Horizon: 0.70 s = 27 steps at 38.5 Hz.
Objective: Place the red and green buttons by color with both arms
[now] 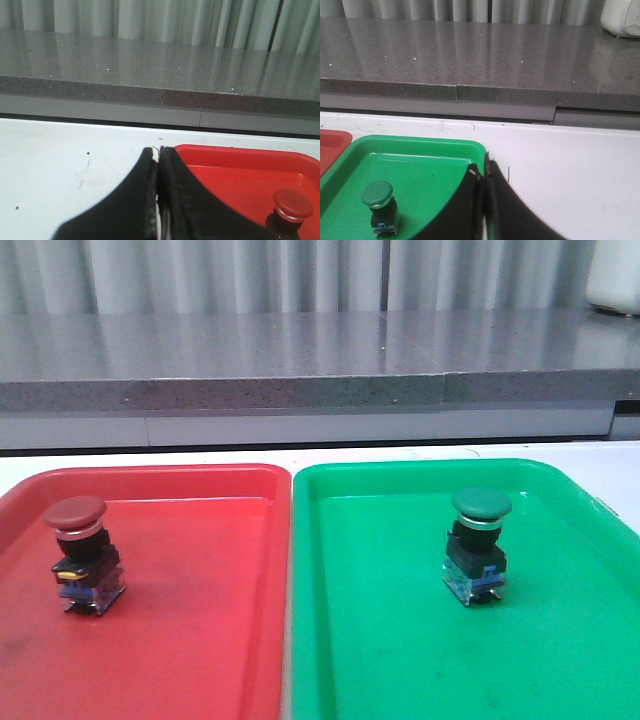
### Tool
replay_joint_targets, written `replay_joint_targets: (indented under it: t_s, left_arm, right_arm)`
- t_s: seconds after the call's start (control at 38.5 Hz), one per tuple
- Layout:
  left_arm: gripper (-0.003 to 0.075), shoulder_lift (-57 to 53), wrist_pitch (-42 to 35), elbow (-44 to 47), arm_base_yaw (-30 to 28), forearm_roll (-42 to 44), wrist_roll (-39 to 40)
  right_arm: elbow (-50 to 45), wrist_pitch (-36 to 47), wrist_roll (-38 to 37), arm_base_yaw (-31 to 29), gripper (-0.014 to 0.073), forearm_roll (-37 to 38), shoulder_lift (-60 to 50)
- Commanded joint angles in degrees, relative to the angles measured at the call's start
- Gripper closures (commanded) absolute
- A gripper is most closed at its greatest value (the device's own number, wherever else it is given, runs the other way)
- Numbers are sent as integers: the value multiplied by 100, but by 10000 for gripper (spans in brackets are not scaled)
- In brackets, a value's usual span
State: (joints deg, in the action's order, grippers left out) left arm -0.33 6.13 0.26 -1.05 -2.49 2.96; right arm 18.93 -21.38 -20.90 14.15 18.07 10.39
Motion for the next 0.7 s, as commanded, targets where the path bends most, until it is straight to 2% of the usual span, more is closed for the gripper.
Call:
replay_joint_targets:
  t_s: [0.0, 0.1, 0.18, 0.26, 0.36, 0.49, 0.68]
  left_arm:
    - [740, -98, -486, 129, -12, -47, 58]
    - [740, -98, -486, 129, -12, -47, 58]
    - [740, -98, -486, 129, -12, -47, 58]
    - [740, -98, -486, 129, -12, -47, 58]
    - [740, -98, -486, 129, -12, -47, 58]
    - [740, -98, -486, 129, -12, -47, 58]
    - [740, -98, -486, 129, -12, -47, 58]
  right_arm:
    - [134, 424, 51, -33, 652, 125, 46]
    - [83, 475, 60, -33, 652, 165, 46]
    - [-34, 611, 432, -33, 652, -66, 41]
    - [-242, 810, 1408, -33, 652, -761, 41]
    - [-729, 1365, 2307, -133, 652, -1472, 36]
    - [-1394, 1983, 2370, -590, 652, -1807, -235]
    - [-1921, 1720, 2370, -1325, 652, -2274, -985]
